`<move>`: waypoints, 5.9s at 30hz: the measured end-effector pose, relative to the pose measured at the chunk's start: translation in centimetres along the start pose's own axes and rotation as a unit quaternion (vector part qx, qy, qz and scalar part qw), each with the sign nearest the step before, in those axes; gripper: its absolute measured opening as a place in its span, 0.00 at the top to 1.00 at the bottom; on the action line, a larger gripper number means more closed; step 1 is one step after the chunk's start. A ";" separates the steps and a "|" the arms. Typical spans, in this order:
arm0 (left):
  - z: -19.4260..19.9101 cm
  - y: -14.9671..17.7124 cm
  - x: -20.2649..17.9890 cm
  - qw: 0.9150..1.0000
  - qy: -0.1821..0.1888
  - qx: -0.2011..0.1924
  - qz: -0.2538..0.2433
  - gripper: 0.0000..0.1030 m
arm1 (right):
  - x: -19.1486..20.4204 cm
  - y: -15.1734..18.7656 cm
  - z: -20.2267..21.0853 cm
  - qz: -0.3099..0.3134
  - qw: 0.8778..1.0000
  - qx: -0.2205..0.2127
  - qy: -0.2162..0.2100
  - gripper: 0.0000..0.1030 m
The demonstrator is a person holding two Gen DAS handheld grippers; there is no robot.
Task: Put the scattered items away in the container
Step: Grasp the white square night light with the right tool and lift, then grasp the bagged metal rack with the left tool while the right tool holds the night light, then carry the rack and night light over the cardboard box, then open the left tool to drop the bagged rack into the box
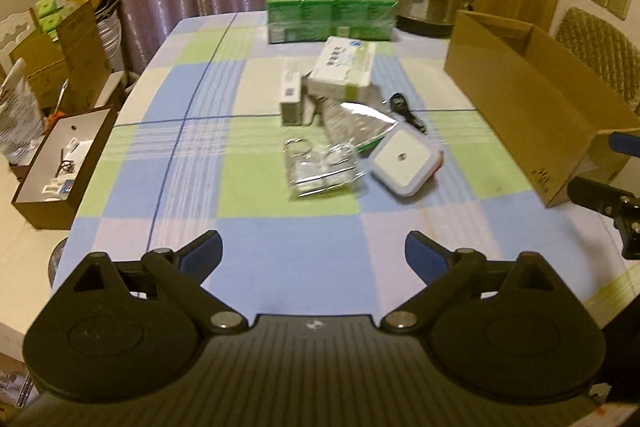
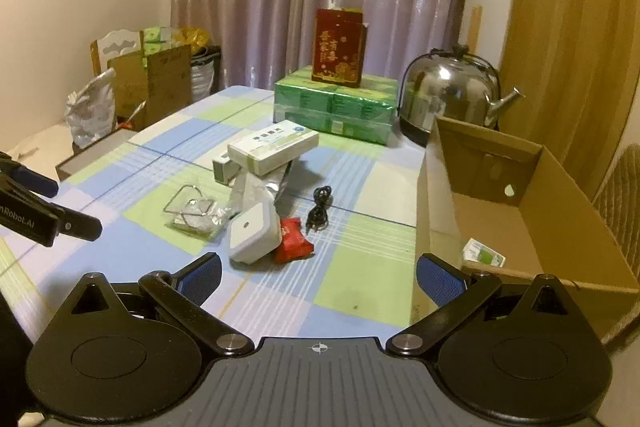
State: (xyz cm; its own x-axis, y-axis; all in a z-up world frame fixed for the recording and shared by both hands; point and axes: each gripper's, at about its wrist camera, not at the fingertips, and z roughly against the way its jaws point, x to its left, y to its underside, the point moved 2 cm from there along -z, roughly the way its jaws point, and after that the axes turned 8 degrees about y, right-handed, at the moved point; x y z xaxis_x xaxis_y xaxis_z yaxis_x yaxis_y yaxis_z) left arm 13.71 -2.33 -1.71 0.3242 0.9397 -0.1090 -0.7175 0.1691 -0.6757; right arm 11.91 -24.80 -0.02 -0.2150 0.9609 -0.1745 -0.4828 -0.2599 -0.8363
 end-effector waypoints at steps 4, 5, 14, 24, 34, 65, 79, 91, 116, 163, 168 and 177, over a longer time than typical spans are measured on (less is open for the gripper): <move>-0.7 0.5 1.1 1.000 -0.001 0.004 0.013 0.03 | 1.6 0.2 -1.1 0.027 1.000 -0.003 -0.003 0.02; -0.9 0.5 1.3 1.000 -0.001 0.006 0.013 0.02 | 2.1 0.3 -1.4 0.035 0.999 -0.003 -0.005 0.02; -2.9 0.5 2.9 1.000 0.000 0.019 0.016 0.01 | 5.0 1.0 -5.3 0.089 0.996 0.012 -0.012 0.02; -5.5 -0.7 4.3 1.000 0.010 0.021 0.020 0.01 | 7.2 0.9 -10.4 0.149 0.989 0.025 -0.007 0.02; -8.4 -1.7 5.3 0.999 0.020 0.022 0.026 0.01 | 8.9 0.8 -14.0 0.209 0.978 0.014 -0.004 0.03; -11.9 -2.9 5.3 0.998 0.042 0.027 0.030 0.01 | 9.6 1.4 -16.4 0.234 0.972 0.001 0.004 0.37; -14.8 -5.1 3.1 0.997 0.064 0.019 0.043 0.01 | 4.8 2.1 -13.1 0.118 0.992 0.021 0.025 0.37; -16.6 -5.3 2.6 0.998 0.046 0.035 0.036 0.28 | 3.4 2.5 -12.7 0.095 0.995 0.028 0.030 0.37; -9.5 -1.5 -1.8 0.996 0.066 0.051 -0.028 0.36 | 1.9 1.7 -7.0 0.049 0.998 0.013 0.044 0.37; -16.7 -16.4 -29.9 0.914 0.217 0.037 -0.340 0.35 | -20.4 0.7 -5.2 -0.003 0.981 0.014 0.193 0.37; -18.8 -16.0 -30.2 0.908 0.217 0.063 -0.352 0.35 | -20.7 1.0 -5.8 0.001 0.981 0.018 0.191 0.37; -21.0 -15.1 -30.6 0.905 0.215 0.092 -0.355 0.33 | -20.9 0.9 -6.1 0.004 0.982 0.021 0.188 0.37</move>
State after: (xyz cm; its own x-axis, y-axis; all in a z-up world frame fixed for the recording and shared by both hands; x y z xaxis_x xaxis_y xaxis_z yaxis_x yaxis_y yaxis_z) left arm 27.59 -39.87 -3.48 0.9255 0.3786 0.0054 -0.3115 0.7696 -0.5574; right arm 21.14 -44.56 -0.34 0.1052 0.9244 -0.3667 -0.5194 -0.2634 -0.8129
